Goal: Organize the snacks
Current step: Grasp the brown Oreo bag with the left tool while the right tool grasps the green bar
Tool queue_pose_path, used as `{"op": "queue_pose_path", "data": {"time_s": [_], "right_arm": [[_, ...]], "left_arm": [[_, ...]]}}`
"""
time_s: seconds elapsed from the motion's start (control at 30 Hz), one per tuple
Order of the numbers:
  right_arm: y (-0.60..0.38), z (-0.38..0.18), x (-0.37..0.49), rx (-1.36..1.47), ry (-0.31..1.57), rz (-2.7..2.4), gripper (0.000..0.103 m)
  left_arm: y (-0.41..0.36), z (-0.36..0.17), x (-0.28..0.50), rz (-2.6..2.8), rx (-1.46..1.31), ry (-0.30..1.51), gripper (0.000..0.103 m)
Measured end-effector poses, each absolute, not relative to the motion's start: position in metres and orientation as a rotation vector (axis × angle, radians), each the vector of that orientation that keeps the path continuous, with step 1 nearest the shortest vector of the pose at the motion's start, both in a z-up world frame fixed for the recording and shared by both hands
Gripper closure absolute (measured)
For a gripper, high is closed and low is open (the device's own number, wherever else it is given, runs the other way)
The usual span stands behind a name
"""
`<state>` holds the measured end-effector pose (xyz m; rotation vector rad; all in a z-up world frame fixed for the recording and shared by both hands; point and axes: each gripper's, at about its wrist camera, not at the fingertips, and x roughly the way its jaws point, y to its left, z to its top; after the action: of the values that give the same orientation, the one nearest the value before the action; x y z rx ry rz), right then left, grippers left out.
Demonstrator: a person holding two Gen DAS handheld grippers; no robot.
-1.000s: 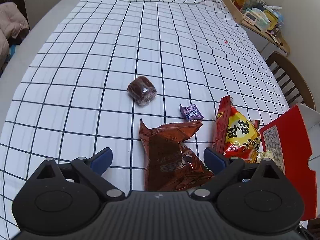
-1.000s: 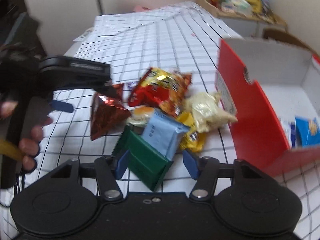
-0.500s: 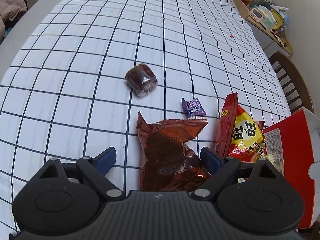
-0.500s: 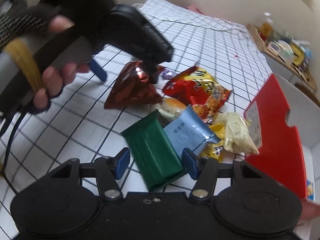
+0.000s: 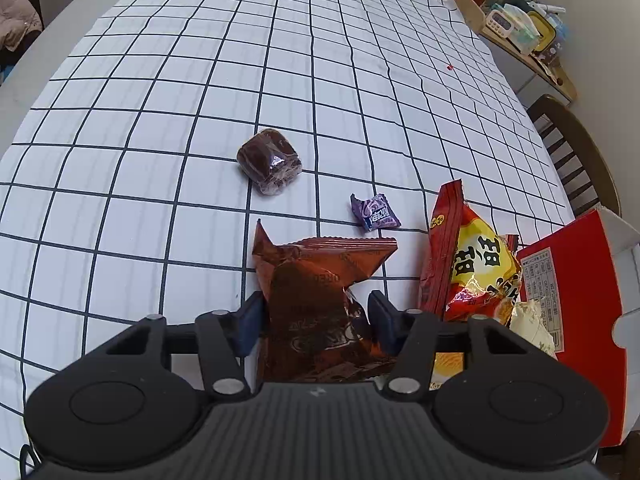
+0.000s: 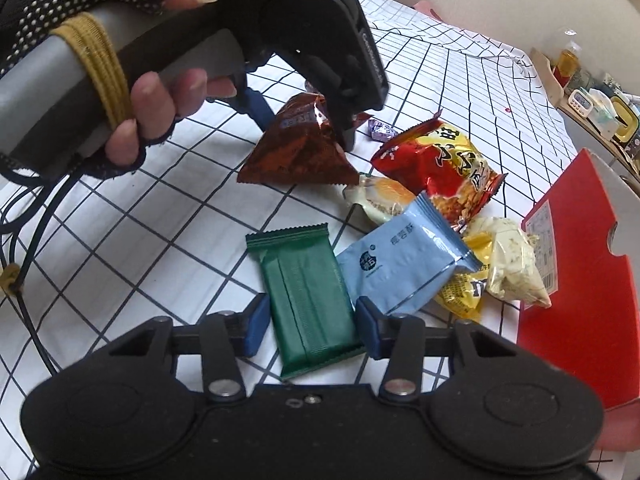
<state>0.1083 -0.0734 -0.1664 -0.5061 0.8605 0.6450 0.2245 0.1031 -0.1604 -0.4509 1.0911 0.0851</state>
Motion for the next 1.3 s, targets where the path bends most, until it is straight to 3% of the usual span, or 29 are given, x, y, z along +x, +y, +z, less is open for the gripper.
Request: {"op": "queue_pose_path", "data": {"time_s": [0.03,0.13,0.27,0.37,0.43,0.77,1.0,1.17,1.3], "right_arm": [[-0.074,-0.166,0.108,-0.5,0.862,0.641,0.058],[-0.076,-0.164,0.106,-0.474,0.866,0.63,0.061],[-0.078,-0.157,0.101,-0.435,0.867,0.641,0.08],[-0.075,-0.156,0.096,-0.462,0.87,0.649,0.083],[-0.076,-0.156,0.095,-0.469,0.866,0.646,0.082],[-0.088,-0.162,0.105,-0.415,0.881,0.623,0.05],[-0.095,-0.167,0.113,-0.334,0.921,0.646,0.047],[-0.094,-0.167,0.109,-0.339,0.917,0.651,0.058],[-0.096,-0.165,0.108,-0.312,0.932,0.634,0.059]], "left_arm": [[0.103,-0.16,0.223,0.088,-0.446,1.091,0.057],[0.105,-0.159,0.218,0.093,-0.446,1.094,0.057],[0.107,-0.158,0.207,0.109,-0.44,1.097,0.058],[0.109,-0.157,0.197,0.116,-0.435,1.101,0.058],[0.111,-0.156,0.191,0.122,-0.434,1.102,0.058],[0.116,-0.152,0.166,0.139,-0.429,1.102,0.058],[0.115,-0.148,0.156,0.135,-0.423,1.096,0.058],[0.112,-0.144,0.151,0.127,-0.416,1.088,0.058],[0.108,-0.14,0.146,0.119,-0.404,1.085,0.059]]}}
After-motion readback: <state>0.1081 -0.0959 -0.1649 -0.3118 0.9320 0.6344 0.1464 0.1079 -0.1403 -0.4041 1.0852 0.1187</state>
